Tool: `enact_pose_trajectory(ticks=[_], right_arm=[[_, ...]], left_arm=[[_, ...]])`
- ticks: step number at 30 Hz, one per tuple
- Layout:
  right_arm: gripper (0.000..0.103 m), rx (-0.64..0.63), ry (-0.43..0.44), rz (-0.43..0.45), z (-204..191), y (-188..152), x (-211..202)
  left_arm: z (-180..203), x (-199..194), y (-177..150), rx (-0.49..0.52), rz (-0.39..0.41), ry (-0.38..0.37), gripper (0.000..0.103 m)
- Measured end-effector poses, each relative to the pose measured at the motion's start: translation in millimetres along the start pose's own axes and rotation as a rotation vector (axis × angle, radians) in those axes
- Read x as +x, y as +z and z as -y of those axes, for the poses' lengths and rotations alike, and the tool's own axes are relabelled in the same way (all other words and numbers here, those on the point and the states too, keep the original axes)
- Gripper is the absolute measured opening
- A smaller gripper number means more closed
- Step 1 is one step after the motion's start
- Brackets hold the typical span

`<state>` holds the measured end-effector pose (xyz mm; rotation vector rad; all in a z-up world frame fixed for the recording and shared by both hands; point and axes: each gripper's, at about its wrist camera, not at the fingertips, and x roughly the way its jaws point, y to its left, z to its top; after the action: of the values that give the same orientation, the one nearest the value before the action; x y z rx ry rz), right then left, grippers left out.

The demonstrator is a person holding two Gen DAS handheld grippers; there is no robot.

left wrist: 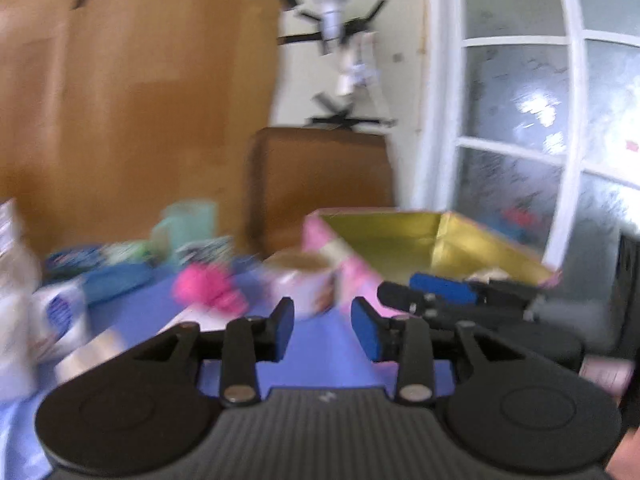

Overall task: Organize soft objects
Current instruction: 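Grasp the cake package with the yellow zip using the left tool, drop it in the tin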

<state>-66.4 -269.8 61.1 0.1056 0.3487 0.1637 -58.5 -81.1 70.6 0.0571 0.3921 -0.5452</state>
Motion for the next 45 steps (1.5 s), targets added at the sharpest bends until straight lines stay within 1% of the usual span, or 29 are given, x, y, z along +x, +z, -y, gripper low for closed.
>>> enact_pose_trajectory(ticks=[3,5,7,8,9,10,12,14,15,17,18,19,21,24,26,27,30,31,32,33,34,35,36,37,38,40,41,43,45], right_arm=[[0.036,0.013,0.117,-0.094,-25,-3,21],[0.037,0.047,0.183,-0.154,-39,-1,37],[0.040,0.095,0.240,-0.210,-49,4,55],[0.046,0.108,0.263,-0.230,-55,6,62],[0.057,0.105,0.281,-0.244,-64,7,67],[0.063,0.084,0.297,-0.255,-76,8,69],[0.088,0.026,0.313,-0.263,-98,10,76],[0.095,-0.077,0.337,-0.262,-123,8,83],[0.095,-0.129,0.335,-0.263,-134,5,87],[0.095,-0.229,0.308,-0.276,-154,-3,100],[0.089,-0.269,0.298,-0.293,-161,-7,106],[0.078,-0.300,0.291,-0.317,-164,-12,111],[0.068,-0.295,0.293,-0.312,-161,-13,109],[0.063,-0.284,0.315,-0.308,-148,-12,88],[0.063,-0.287,0.344,-0.296,-138,-16,65],[0.063,-0.282,0.364,-0.296,-130,-20,54],[0.065,-0.264,0.407,-0.302,-104,-29,24],[0.065,-0.259,0.416,-0.292,-93,-33,13],[0.068,-0.260,0.407,-0.275,-83,-35,4],[0.076,-0.264,0.378,-0.270,-75,-37,-3],[0.082,-0.273,0.312,-0.247,-65,-38,-10],[0.092,-0.269,0.248,-0.228,-57,-39,-14],[0.092,-0.250,0.195,-0.217,-47,-39,-17],[0.092,-0.210,0.165,-0.222,-37,-37,-19],[0.092,-0.165,0.163,-0.230,-28,-34,-20],[0.092,-0.094,0.201,-0.234,-20,-29,-20],[0.092,-0.085,0.226,-0.232,-22,-28,-21],[0.092,-0.104,0.278,-0.228,-33,-28,-21],[0.092,-0.142,0.320,-0.254,-48,-31,-12]], left_arm=[[-39,-21,-23,-0.071,-0.037,0.111,0.033],[-68,-31,-33,-0.165,-0.053,0.153,0.033],[-98,-41,-41,-0.264,-0.060,0.199,0.033],[-111,-46,-44,-0.304,-0.058,0.220,0.033],[-123,-53,-47,-0.342,-0.050,0.241,0.033],[-133,-61,-49,-0.373,-0.038,0.258,0.033],[-148,-73,-54,-0.415,-0.014,0.290,0.033],[-157,-83,-57,-0.439,-0.004,0.310,0.033],[-161,-85,-58,-0.454,-0.005,0.311,0.033],[-165,-87,-60,-0.476,-0.014,0.304,0.033],[-165,-87,-61,-0.483,-0.020,0.298,0.033],[-165,-86,-63,-0.485,-0.024,0.293,0.033],[-163,-84,-63,-0.481,-0.031,0.271,0.033],[-157,-73,-63,-0.479,-0.057,0.203,0.033],[-152,-66,-64,-0.486,-0.086,0.145,0.035],[-149,-61,-64,-0.490,-0.104,0.107,0.041],[-138,-50,-64,-0.491,-0.152,0.014,0.049],[-134,-47,-63,-0.482,-0.161,0.002,0.050],[-129,-46,-61,-0.467,-0.163,0.002,0.052],[-126,-45,-58,-0.449,-0.157,0.006,0.054],[-124,-45,-56,-0.438,-0.151,0.007,0.056],[-122,-44,-53,-0.430,-0.150,0.004,0.056],[-120,-41,-51,-0.425,-0.154,-0.004,0.056],[-118,-36,-48,-0.419,-0.161,-0.015,0.056],[-114,-33,-46,-0.409,-0.168,-0.024,0.056],[-105,-27,-43,-0.388,-0.185,-0.027,0.056],[-101,-25,-43,-0.380,-0.195,-0.030,0.056],[-95,-21,-44,-0.370,-0.213,-0.041,0.056],[-91,-19,-45,-0.358,-0.230,-0.028,0.056]])
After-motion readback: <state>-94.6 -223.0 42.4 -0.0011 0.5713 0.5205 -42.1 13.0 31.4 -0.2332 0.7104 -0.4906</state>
